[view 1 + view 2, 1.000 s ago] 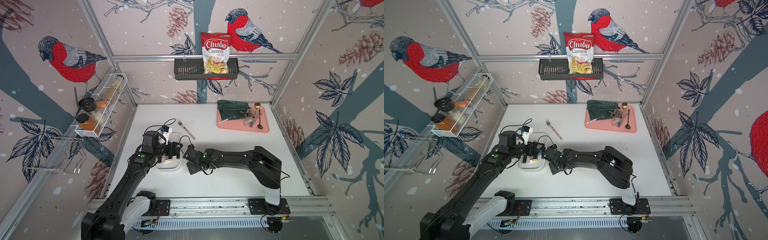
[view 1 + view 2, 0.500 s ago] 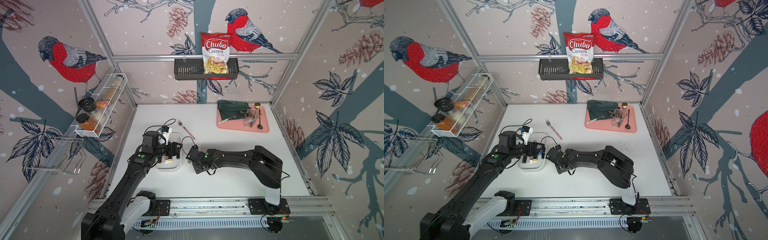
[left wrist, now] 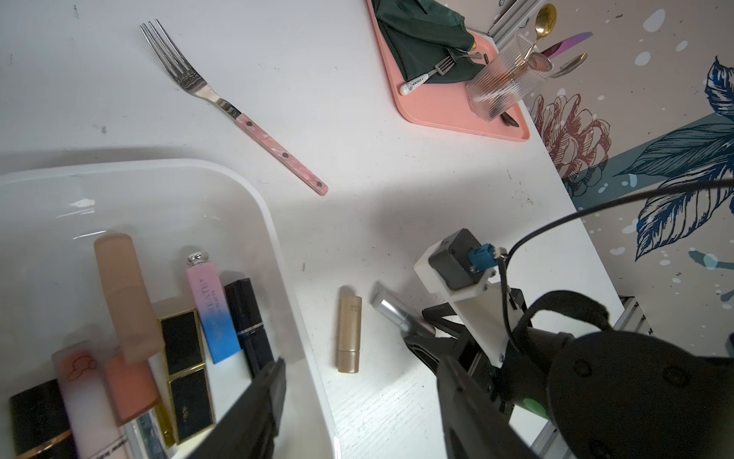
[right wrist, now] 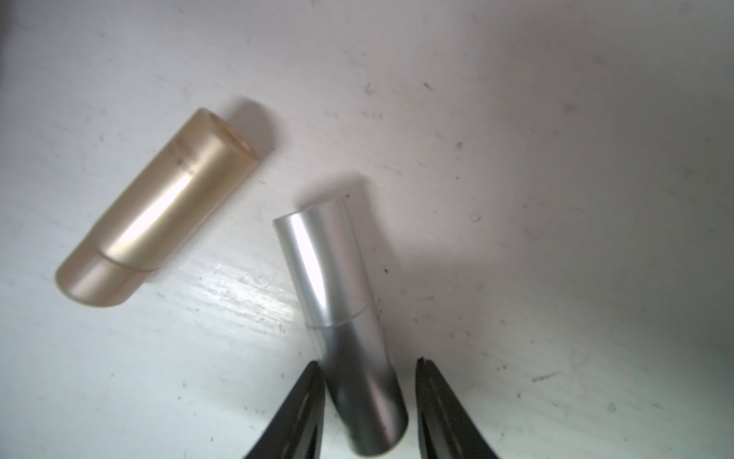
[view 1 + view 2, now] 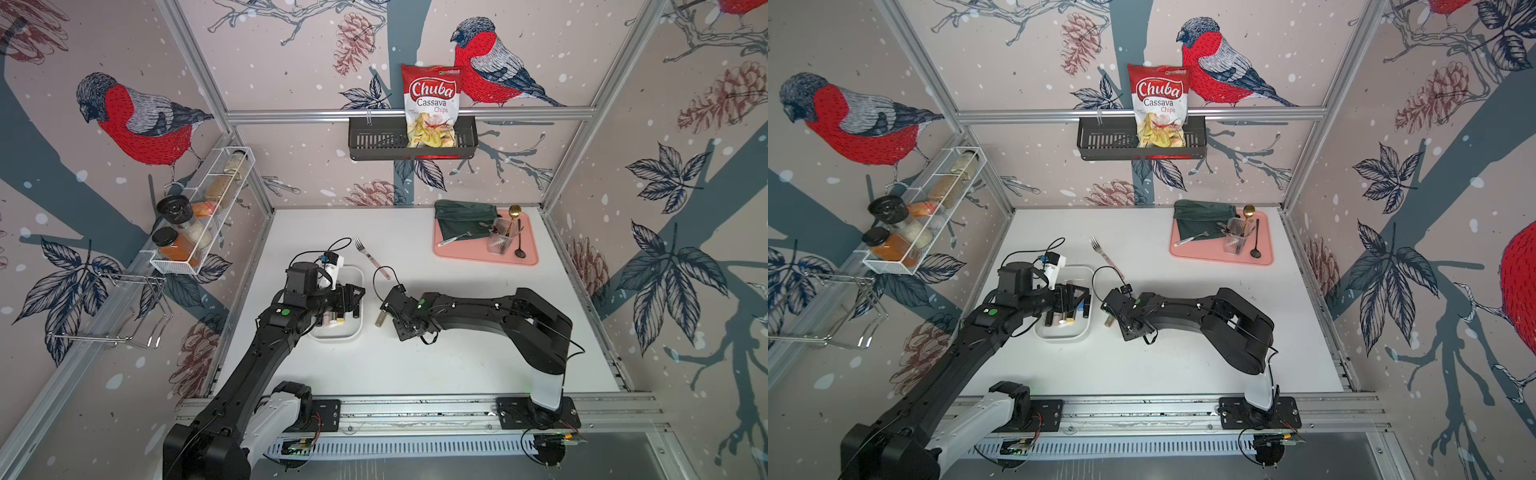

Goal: Put the lipstick into the storage box
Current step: Pick up the lipstick at the center of the board.

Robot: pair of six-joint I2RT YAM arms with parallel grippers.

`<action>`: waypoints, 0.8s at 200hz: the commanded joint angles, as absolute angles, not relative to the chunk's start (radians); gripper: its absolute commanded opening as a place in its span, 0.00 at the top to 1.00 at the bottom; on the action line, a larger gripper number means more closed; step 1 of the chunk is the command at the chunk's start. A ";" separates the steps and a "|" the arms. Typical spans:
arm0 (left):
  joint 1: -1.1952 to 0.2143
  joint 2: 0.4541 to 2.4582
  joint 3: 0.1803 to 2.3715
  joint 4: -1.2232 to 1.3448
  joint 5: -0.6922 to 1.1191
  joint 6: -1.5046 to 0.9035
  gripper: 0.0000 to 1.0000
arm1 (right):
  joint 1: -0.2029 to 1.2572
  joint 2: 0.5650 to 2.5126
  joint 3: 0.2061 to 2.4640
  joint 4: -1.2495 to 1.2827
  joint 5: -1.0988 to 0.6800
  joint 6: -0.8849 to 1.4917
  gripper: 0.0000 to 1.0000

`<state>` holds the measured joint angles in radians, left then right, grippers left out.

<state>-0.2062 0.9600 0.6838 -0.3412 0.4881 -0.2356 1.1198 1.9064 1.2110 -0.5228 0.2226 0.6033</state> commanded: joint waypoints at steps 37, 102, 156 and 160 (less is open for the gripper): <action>-0.204 0.968 0.683 -0.299 0.481 -0.223 0.35 | 1.089 1.898 1.190 -0.469 0.195 0.560 0.59; -0.204 0.974 0.687 -0.299 0.484 -0.229 0.35 | 1.067 1.886 1.186 -0.464 0.186 0.542 0.72; -0.199 0.917 0.644 -0.113 0.644 -0.448 0.35 | 0.988 1.716 1.049 -0.328 0.048 0.535 0.76; -0.201 0.911 0.634 -0.075 0.664 -0.480 0.35 | 0.978 1.692 1.030 -0.302 0.021 0.531 0.76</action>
